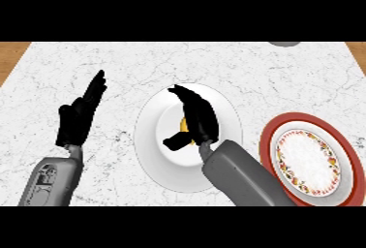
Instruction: Pick the lemon from the plate and place it in the plate
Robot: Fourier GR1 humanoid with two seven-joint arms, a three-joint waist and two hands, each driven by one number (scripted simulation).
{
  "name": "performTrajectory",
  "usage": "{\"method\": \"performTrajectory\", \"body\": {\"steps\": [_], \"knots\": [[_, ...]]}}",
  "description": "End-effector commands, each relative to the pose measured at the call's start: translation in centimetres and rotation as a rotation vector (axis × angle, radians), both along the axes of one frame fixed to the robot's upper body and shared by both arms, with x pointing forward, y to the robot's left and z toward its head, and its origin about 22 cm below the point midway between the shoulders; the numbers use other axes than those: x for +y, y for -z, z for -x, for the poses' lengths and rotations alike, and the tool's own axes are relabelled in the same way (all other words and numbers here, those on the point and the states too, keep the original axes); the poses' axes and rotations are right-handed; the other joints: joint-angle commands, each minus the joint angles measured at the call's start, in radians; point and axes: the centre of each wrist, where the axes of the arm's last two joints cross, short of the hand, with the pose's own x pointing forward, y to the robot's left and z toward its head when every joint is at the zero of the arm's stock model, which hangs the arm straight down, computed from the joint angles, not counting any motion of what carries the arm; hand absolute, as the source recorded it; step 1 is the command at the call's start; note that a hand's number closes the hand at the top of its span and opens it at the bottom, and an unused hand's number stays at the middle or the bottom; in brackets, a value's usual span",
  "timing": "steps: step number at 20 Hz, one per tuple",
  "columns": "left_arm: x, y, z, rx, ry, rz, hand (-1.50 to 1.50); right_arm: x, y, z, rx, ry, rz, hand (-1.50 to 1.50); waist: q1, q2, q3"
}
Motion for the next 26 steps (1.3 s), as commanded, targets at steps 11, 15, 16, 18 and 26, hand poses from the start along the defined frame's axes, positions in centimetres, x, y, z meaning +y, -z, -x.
{"method": "performTrajectory", "body": {"steps": [11, 15, 16, 18, 26], "knots": [[2.2, 0.6, 2.0, 0.028, -0.044, 0.021, 0.00, -12.1, -3.8, 0.7, -0.141, 0.308, -0.407, -1.50, -0.034, -0.011, 0.000], [1.0, 0.7, 1.1, -0.001, -0.047, 0.011, 0.00, -17.8, -3.3, 3.1, -0.155, 0.328, -0.438, -1.50, -0.039, -0.007, 0.000], [2.2, 0.6, 1.0, 0.007, -0.032, 0.013, 0.00, -19.0, -3.9, 3.6, -0.140, 0.316, -0.443, -1.50, -0.038, -0.008, -0.001], [2.3, -0.5, 0.8, 0.017, -0.040, 0.015, 0.00, -21.6, -4.5, 4.6, -0.127, 0.293, -0.445, -1.50, -0.036, -0.008, 0.000], [1.1, -0.5, -0.1, -0.008, -0.022, 0.001, 0.00, -28.7, -1.7, 6.2, -0.117, 0.289, -0.442, -1.50, -0.030, -0.005, 0.000]]}}
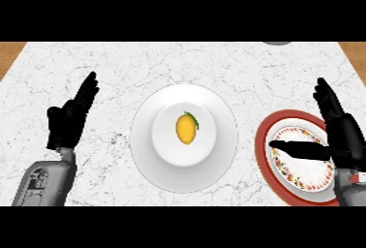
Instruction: Pick the lemon from the plate and place it in the plate
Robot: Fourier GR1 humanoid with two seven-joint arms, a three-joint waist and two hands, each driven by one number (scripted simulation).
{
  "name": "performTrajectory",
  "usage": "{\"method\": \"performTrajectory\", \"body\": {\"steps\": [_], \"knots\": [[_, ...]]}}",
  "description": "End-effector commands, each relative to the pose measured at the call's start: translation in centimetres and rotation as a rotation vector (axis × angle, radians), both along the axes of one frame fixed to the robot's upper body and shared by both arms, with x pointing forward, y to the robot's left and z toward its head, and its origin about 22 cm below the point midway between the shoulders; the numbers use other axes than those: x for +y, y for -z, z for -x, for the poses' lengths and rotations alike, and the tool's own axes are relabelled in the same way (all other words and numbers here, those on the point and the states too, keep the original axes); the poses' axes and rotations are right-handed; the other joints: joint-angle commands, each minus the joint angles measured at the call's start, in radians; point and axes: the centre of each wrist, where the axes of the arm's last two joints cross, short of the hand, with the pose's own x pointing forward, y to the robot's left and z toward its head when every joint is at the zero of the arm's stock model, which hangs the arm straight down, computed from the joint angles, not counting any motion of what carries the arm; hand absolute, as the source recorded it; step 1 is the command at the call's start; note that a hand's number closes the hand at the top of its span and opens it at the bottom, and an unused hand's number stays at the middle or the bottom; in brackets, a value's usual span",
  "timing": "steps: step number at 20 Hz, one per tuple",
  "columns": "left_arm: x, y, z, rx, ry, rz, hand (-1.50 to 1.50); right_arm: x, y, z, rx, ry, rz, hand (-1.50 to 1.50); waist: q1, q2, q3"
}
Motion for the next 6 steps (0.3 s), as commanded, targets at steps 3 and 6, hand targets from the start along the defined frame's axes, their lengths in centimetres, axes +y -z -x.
{"method": "performTrajectory", "body": {"steps": [3, 6], "knots": [[-0.9, 0.7, 0.4, 0.014, 0.015, -0.004, 0.00, -3.3, 3.4, 0.3, 0.009, 0.003, -0.043, -1.50, 0.006, 0.001, 0.000], [0.2, 1.0, 0.2, 0.019, 0.006, 0.008, 0.00, -4.7, 2.5, 0.5, 0.016, 0.000, -0.017, -1.50, 0.004, 0.001, 0.000]]}}
